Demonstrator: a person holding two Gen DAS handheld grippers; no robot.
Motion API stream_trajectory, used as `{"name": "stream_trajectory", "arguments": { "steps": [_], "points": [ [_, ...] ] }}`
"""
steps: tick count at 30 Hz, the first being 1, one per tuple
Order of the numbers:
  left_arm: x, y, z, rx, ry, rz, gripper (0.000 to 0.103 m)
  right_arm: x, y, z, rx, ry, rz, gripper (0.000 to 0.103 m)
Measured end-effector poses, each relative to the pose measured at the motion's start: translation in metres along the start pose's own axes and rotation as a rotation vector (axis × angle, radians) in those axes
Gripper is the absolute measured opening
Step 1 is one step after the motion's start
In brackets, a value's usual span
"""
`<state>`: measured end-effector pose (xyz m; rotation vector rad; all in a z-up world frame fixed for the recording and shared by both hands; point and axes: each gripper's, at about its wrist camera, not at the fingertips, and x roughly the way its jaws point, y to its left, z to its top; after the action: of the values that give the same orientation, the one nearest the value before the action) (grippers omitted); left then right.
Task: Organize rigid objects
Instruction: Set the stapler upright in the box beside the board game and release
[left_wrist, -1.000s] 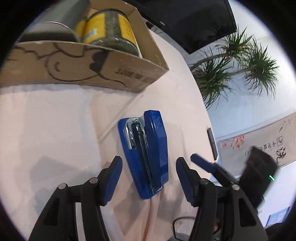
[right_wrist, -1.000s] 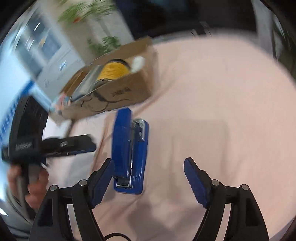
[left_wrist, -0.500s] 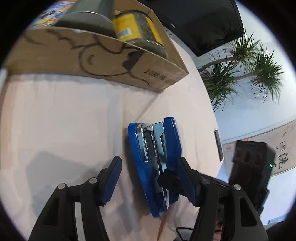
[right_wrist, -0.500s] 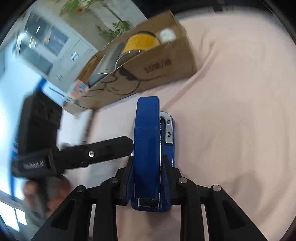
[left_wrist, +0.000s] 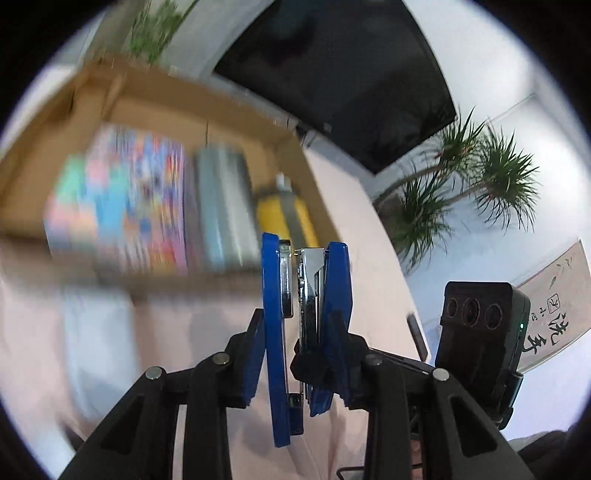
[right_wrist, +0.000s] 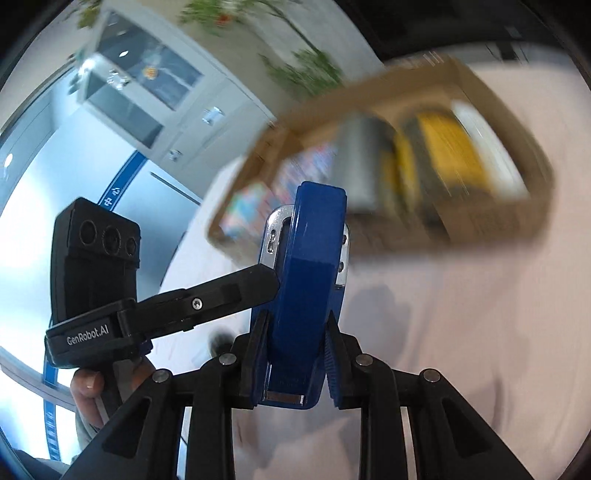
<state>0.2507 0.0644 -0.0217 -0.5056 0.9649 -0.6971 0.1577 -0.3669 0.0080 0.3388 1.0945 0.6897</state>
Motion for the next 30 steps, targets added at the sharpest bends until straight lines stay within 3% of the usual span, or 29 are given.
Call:
{"name": "stream_trajectory", "arguments": {
  "steps": [3,6,12,17,19,24,30],
  "points": [
    [-0.005,0.009,0.050,0.038,-0.018,0.023,0.031,0.011,0.023,0.043,-0.058,-0.038,-0.024,0.025],
    [0.005,0.028,0.087,0.014,-0.003,0.054,0.031,0.042,0.034,0.087,-0.072,-0.037,-0.062,0.025],
    [0.036,0.085,0.124,-0.076,0.066,0.057,0.031,0.128,0.029,0.158,-0.003,0.033,-0.135,0.025],
    [0.054,0.108,0.121,-0.101,0.142,0.133,0.031,0.168,0.019,0.161,0.039,0.106,-0.233,0.025],
    [0.050,0.108,0.118,-0.094,0.141,0.124,0.032,0.179,0.016,0.156,0.046,0.120,-0.257,0.024],
    [0.012,0.088,0.108,-0.044,0.067,0.128,0.034,0.189,0.031,0.146,-0.023,0.134,-0.324,0.025],
    [-0.039,0.060,0.076,0.018,-0.029,0.206,0.034,0.192,0.034,0.138,0.001,0.125,-0.339,0.024]
  ]
}}
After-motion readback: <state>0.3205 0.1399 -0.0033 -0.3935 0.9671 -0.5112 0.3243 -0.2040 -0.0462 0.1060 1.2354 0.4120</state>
